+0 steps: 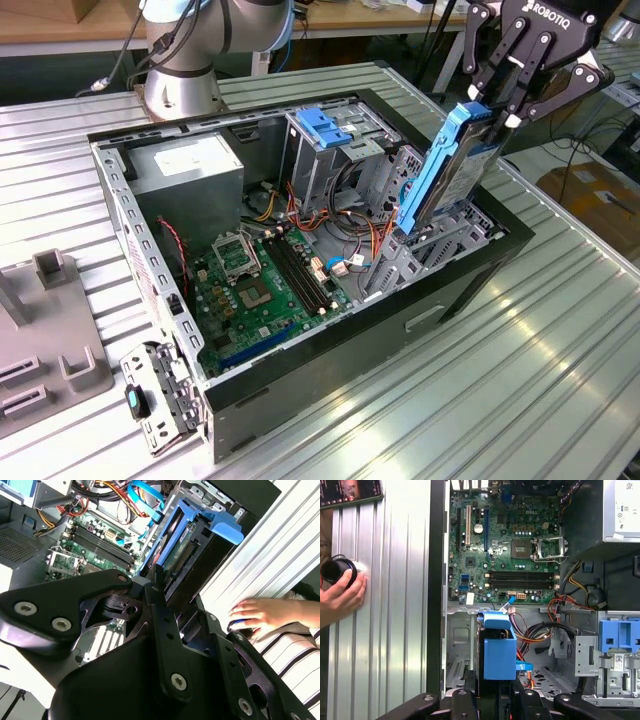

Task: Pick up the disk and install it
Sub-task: 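Pick up the disk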

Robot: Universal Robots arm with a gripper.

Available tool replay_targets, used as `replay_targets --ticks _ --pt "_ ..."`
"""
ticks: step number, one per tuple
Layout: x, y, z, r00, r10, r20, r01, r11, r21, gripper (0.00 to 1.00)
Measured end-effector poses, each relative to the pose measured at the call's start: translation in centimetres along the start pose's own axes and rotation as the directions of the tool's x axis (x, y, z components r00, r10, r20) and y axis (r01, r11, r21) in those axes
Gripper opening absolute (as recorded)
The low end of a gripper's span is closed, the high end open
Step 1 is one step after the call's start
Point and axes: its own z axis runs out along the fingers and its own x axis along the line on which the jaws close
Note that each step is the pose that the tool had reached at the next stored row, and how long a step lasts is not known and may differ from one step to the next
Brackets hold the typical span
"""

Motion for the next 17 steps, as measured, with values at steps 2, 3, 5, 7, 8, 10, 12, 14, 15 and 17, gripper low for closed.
replay_targets --ticks 2,3,5,7,8,10,12,14,15,17 --pt "0.0 0.0 0.0 1.0 0.0 -0.0001 0.0 1.0 0.0 0.35" --pt "0.0 -0.01 0.0 1.0 0.0 0.0 0.0 1.0 0.0 0.35" --pt "0.01 -0.01 0.0 1.0 0.0 -0.0002 0.0 1.0 0.0 0.35" --pt "0.0 -0.01 0.08 1.0 0.0 -0.0001 0.0 1.0 0.0 0.35" --pt "0.0 -0.01 0.15 1.0 0.0 -0.0001 0.0 1.0 0.0 0.35" --pt "0.0 -0.02 0.21 1.0 0.0 -0.0001 0.0 1.0 0.0 0.35" --pt "0.0 -0.02 0.3 1.0 0.0 -0.0001 0.0 1.0 0.0 0.35" --pt "0.0 -0.02 0.31 1.0 0.0 -0.0001 0.0 1.0 0.0 0.35" --pt "0.0 -0.02 0.31 1.0 0.0 -0.0001 0.0 1.0 0.0 0.35" --pt "0.0 -0.02 0.31 1.0 0.0 -0.0001 0.0 1.0 0.0 0.35"
